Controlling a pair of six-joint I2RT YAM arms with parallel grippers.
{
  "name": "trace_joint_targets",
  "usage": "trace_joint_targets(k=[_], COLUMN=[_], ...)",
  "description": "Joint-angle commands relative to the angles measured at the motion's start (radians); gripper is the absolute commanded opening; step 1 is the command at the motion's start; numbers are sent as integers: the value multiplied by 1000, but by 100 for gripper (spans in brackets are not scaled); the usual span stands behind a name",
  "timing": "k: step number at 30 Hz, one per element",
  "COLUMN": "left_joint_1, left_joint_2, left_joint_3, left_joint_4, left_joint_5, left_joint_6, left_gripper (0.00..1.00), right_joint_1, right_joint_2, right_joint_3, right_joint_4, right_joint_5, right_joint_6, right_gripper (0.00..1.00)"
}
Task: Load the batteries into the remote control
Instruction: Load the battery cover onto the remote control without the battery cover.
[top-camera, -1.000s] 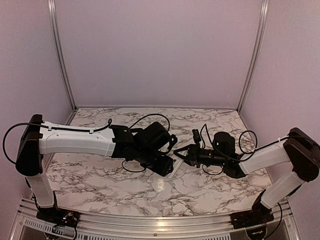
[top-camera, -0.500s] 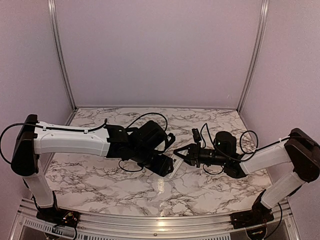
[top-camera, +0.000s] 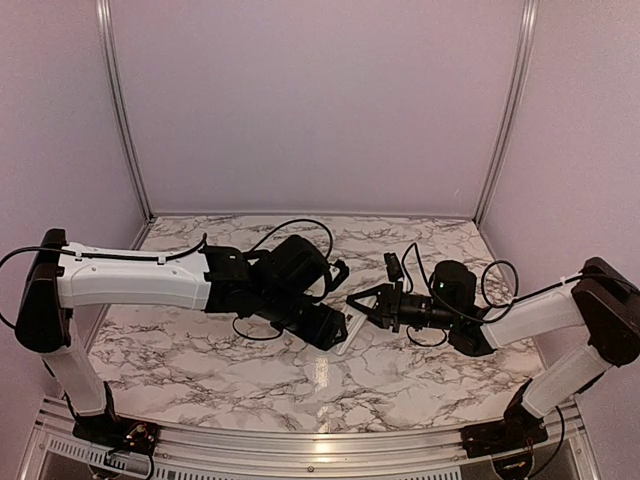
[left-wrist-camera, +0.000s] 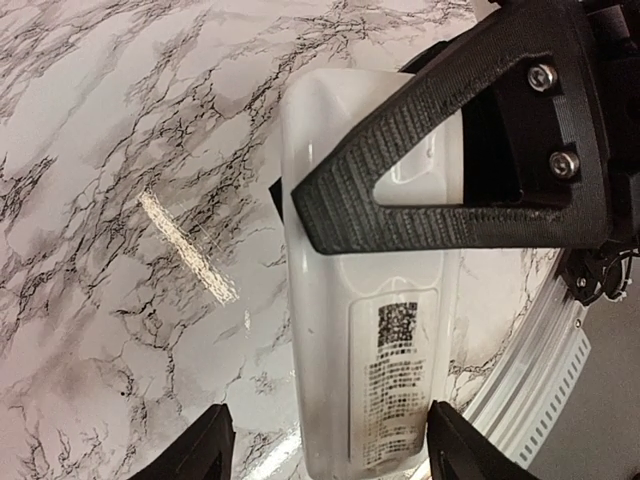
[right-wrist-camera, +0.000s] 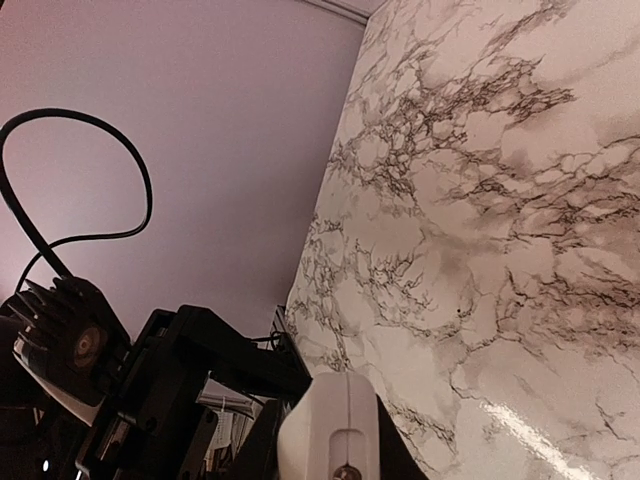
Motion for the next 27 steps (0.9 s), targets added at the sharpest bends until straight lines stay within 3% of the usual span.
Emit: trace_joint_targets(k=[1, 12, 18, 27], left_joint_1=[8, 60, 111, 112], left_joint_2=[-43, -126, -194, -177], left_joint_3=[-15, -116, -215, -225], left_joint_4=[12, 156, 271, 306], left_joint_5=[0, 189, 306, 379], left_joint_6=[22, -8, -28, -20], left_gripper=[69, 78, 74, 67], right_joint_1=[-2, -3, -6, -6], right_joint_2=[-24, -24, -22, -20], right_joint_3=[22, 19, 15, 22], right_joint_4=[58, 65, 115, 148], right_joint_5=[-22, -37, -95, -136], right_joint_6=[18, 13, 14, 20], right_gripper=[0, 0, 0, 0])
